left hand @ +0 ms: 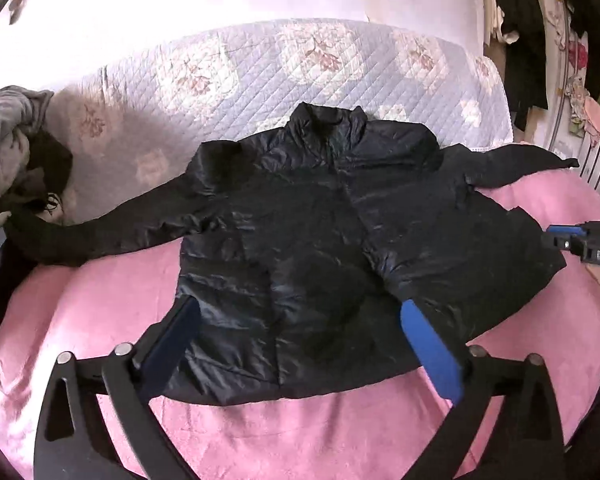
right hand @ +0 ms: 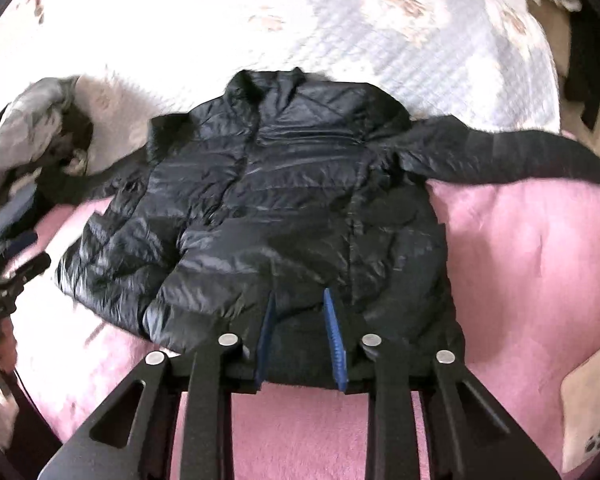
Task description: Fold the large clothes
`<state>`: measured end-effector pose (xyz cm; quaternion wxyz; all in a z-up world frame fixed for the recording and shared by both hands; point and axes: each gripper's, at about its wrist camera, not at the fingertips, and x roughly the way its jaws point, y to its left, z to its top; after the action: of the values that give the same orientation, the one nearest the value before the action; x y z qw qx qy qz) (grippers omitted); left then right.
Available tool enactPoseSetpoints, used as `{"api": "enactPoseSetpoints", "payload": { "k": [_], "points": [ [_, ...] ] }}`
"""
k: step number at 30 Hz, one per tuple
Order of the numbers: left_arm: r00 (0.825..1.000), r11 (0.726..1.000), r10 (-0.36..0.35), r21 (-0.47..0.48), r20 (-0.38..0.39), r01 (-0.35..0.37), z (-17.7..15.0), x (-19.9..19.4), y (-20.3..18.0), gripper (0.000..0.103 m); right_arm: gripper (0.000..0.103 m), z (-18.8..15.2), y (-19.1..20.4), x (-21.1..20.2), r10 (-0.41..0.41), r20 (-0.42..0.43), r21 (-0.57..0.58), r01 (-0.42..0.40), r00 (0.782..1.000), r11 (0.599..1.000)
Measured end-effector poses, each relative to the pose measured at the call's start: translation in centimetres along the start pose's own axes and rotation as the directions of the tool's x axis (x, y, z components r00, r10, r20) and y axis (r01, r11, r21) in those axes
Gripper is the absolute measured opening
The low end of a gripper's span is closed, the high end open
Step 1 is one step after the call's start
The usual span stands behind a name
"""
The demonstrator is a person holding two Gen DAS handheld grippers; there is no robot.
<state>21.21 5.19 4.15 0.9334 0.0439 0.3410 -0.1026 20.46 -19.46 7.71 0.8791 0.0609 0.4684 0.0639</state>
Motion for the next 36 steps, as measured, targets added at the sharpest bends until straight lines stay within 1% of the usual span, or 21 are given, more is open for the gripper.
{"api": "enactPoseSetpoints", "payload": {
  "k": [1,2,3,4,5,9,10,11,13,15,16,17,19,21,23,25,27,31,33,34,36],
  "points": [
    [1.0,1.0,-0.017,-0.016,-0.004,0.017,-0.2,0.1,0.3,0.1,0.043,-0.2,0.5,0.0,-0.011,0.0,-0.028,0.011,1.0,1.0],
    [0.999,0.999,-0.037,-0.034,-0.015,0.037,-0.3,0.3,0.5,0.1,0.059,-0.5,1.1,0.2,-0.028,-0.002,-0.056,0.028,1.0,0.998],
    [0.998,0.997,-0.054,-0.05,-0.031,0.052,-0.4,0.6,0.7,0.1,0.066,-0.7,1.5,0.3,-0.04,-0.002,-0.074,0.04,0.999,0.996],
    [0.997,0.996,-0.065,-0.056,-0.044,0.062,-0.5,0.8,0.8,0.1,0.077,-0.8,1.9,0.6,-0.055,-0.001,-0.095,0.055,0.998,0.994],
    [0.996,0.996,-0.069,-0.056,-0.051,0.066,-0.7,1.0,0.7,0.1,0.078,-1.0,2.2,0.7,-0.061,-0.002,-0.108,0.06,0.998,0.992],
    [0.996,0.998,-0.058,-0.024,-0.065,0.057,-1.4,1.1,0.3,0.101,0.08,-1.5,3.1,1.4,-0.079,-0.021,-0.164,0.075,0.997,0.984],
    [0.996,0.999,-0.043,-0.002,-0.078,0.043,-1.6,1.3,0.0,0.101,0.085,-1.7,3.4,1.8,-0.078,-0.037,-0.192,0.07,0.996,0.979],
    [0.995,0.999,-0.012,0.031,-0.103,0.015,-1.9,1.6,-0.5,0.101,0.087,-2.0,3.7,2.2,-0.082,-0.061,-0.219,0.067,0.995,0.973],
    [0.986,0.995,0.031,0.095,-0.162,-0.016,-2.5,2.6,-1.3,0.101,0.087,-2.7,4.3,3.6,-0.132,-0.135,-0.294,0.087,0.982,0.952],
    [0.974,0.99,0.052,0.141,-0.219,-0.021,-3.5,3.7,-2.1,0.101,0.087,-3.6,5.0,4.6,-0.176,-0.152,-0.36,0.112,0.973,0.926],
    [0.969,0.986,0.068,0.165,-0.239,-0.028,-3.8,4.1,-2.5,0.101,0.087,-4.2,5.5,5.1,-0.205,-0.15,-0.408,0.128,0.967,0.904],
    [0.963,0.979,0.103,0.198,-0.251,-0.053,-4.3,4.6,-3.0,0.101,0.087,-4.5,6.0,5.4,-0.223,-0.148,-0.443,0.137,0.964,0.886],
    [0.941,0.949,0.22,0.279,-0.259,-0.145,-5.1,5.7,-3.9,0.101,0.087,-5.1,6.7,5.9,-0.253,-0.141,-0.494,0.154,0.957,0.856],
    [0.933,0.93,0.251,0.331,-0.257,-0.158,-5.7,6.5,-4.5,0.101,0.087,-5.4,6.9,6.4,-0.28,-0.144,-0.512,0.171,0.949,0.842],
    [0.924,0.919,0.269,0.361,-0.271,-0.161,-6.2,7.2,-4.7,0.101,0.087,-5.0,6.5,6.4,-0.283,-0.144,-0.483,0.183,0.948,0.857],
    [0.912,0.912,0.307,0.357,-0.271,-0.201,-6.3,7.6,-4.3,0.101,0.087,-4.6,5.6,6.7,-0.321,-0.136,-0.458,0.228,0.937,0.859],
    [0.908,0.919,0.32,0.321,-0.269,-0.229,-6.0,7.8,-3.4,0.101,0.087,-4.1,4.6,6.9,-0.356,-0.118,-0.457,0.267,0.927,0.848],
    [0.898,0.935,0.33,0.232,-0.292,-0.269,-5.1,8.3,-0.9,0.102,0.087,-3.4,3.1,7.0,-0.382,-0.121,-0.435,0.297,0.916,0.85],
    [0.892,0.934,0.344,0.203,-0.292,-0.294,-4.6,8.7,0.3,0.103,0.087,-3.0,1.9,7.1,-0.427,-0.109,-0.429,0.344,0.898,0.835],
    [0.896,0.937,0.338,0.188,-0.287,-0.293,-4.4,8.6,0.7,0.101,0.087,-2.8,1.3,7.2,-0.444,-0.104,-0.426,0.364,0.89,0.829],
    [0.916,0.957,0.284,0.139,-0.282,-0.253,-4.2,8.2,1.4,0.089,0.088,-2.5,0.5,7.4,-0.452,-0.108,-0.411,0.375,0.885,0.831]
  ]
}}
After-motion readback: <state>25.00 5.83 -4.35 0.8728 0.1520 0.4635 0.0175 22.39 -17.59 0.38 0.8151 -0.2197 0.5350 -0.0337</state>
